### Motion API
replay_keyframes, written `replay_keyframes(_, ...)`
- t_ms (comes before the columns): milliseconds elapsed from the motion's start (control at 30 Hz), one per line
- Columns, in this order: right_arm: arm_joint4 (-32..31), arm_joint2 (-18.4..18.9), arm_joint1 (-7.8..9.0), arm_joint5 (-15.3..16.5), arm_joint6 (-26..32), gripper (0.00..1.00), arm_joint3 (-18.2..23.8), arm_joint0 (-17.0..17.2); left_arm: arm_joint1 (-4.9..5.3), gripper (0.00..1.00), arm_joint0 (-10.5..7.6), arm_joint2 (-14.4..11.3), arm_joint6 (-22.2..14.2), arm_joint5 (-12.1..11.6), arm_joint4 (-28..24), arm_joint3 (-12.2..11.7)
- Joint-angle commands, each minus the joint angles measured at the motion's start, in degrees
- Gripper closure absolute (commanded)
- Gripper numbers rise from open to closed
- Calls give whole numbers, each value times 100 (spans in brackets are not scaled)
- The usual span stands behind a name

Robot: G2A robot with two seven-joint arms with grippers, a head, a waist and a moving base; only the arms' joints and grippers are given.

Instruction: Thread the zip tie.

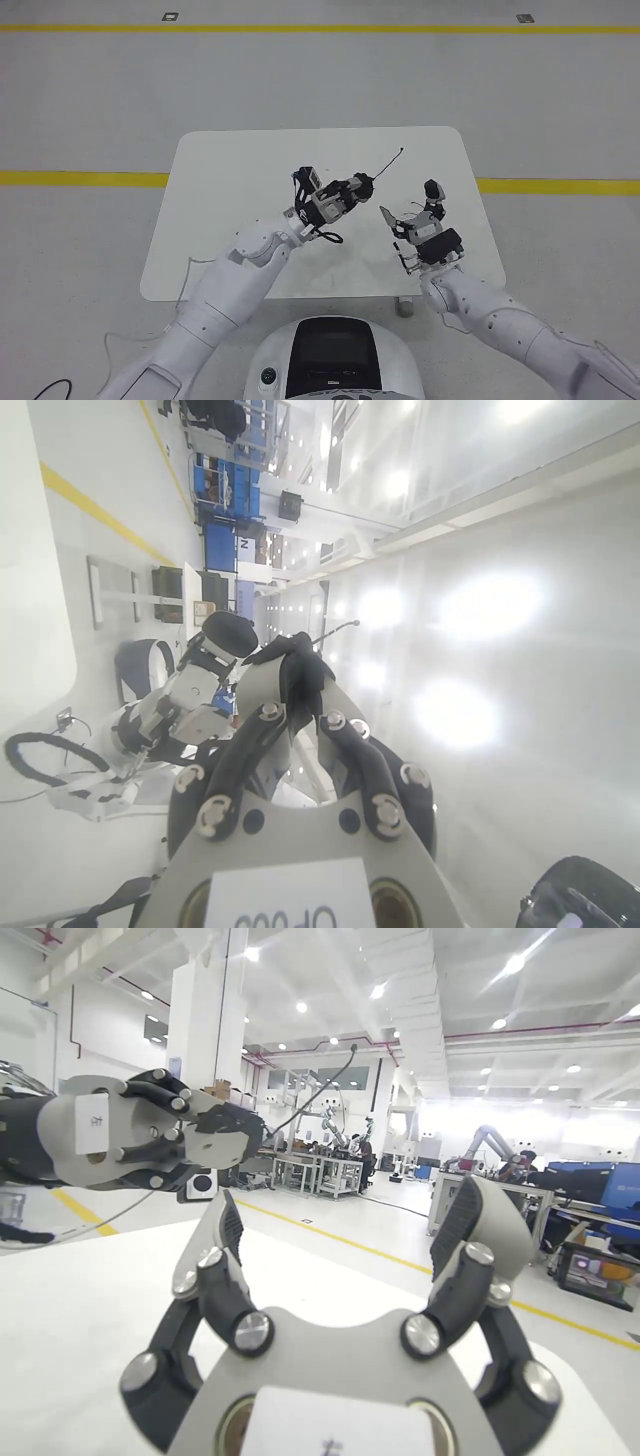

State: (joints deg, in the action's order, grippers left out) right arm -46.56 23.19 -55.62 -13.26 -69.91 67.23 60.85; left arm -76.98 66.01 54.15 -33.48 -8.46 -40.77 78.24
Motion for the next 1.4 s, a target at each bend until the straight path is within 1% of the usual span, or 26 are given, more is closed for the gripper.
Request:
replay_keyframes(0, -1, 0, 0, 0, 0, 0, 0, 0, 0, 100, 1, 0, 1, 1, -2, -1)
replay_keyframes(67, -1, 0, 0, 0, 0, 0, 0, 0, -6, 100, 40, -12, 37, 40, -88, 48)
replay_keyframes(133, -346, 100, -9, -405, 127, 0, -26, -3, -18, 100, 89, -26, -74, 180, -394, 123)
replay_keyframes(200, -478, 183, -34, -557, 149, 0, 67, 61, -29, 100, 109, -26, -202, 310, -706, 158)
replay_keyframes(233, -668, 261, -48, -622, 132, 0, 24, 67, -31, 100, 101, -28, -250, 355, -766, 163)
replay_keyframes(333, -1008, 478, -123, -622, 156, 0, 31, 156, -45, 100, 102, -36, -370, 469, -1045, 165)
replay_keyframes(400, -1242, 611, -177, -622, 99, 0, 2, 206, -50, 100, 91, -33, -421, 457, -1110, 156)
replay_keyframes(433, -1382, 692, -204, -622, 73, 0, -52, 226, -51, 100, 76, -33, -486, 371, -1086, 163)
replay_keyframes(467, -1382, 692, -204, -622, 73, 0, -52, 226, -50, 100, 65, -41, -604, 242, -1015, 157)
replay_keyframes(633, -1382, 692, -204, -622, 73, 0, -52, 226, -50, 100, 65, -41, -604, 242, -1015, 157)
replay_keyframes(700, -1446, 786, -215, -622, 191, 0, 31, 279, -51, 100, 99, -55, -518, 238, -991, 220)
replay_keyframes(867, -1645, 1027, -289, -622, 125, 0, 93, 411, -54, 100, 161, -55, -451, 212, -1041, 295)
replay_keyframes(900, -1704, 1073, -312, -622, 129, 17, 95, 424, -55, 100, 170, -55, -443, 193, -1048, 303)
replay_keyframes(933, -1760, 1137, -345, -622, 126, 47, 103, 447, -57, 100, 187, -62, -457, 170, -1066, 329)
replay_keyframes(967, -1807, 1185, -370, -622, 132, 51, 96, 462, -57, 100, 196, -61, -462, 159, -1073, 340)
replay_keyframes(1000, -1861, 1227, -395, -622, 142, 52, 93, 476, -57, 100, 204, -59, -464, 150, -1076, 347)
replay_keyframes(1033, -1929, 1280, -430, -622, 148, 56, 94, 493, -56, 100, 210, -58, -467, 145, -1077, 355)
replay_keyframes(1367, -2331, 1608, -746, -622, 220, 65, -10, 579, -59, 100, 231, -83, -501, 143, -1075, 373)
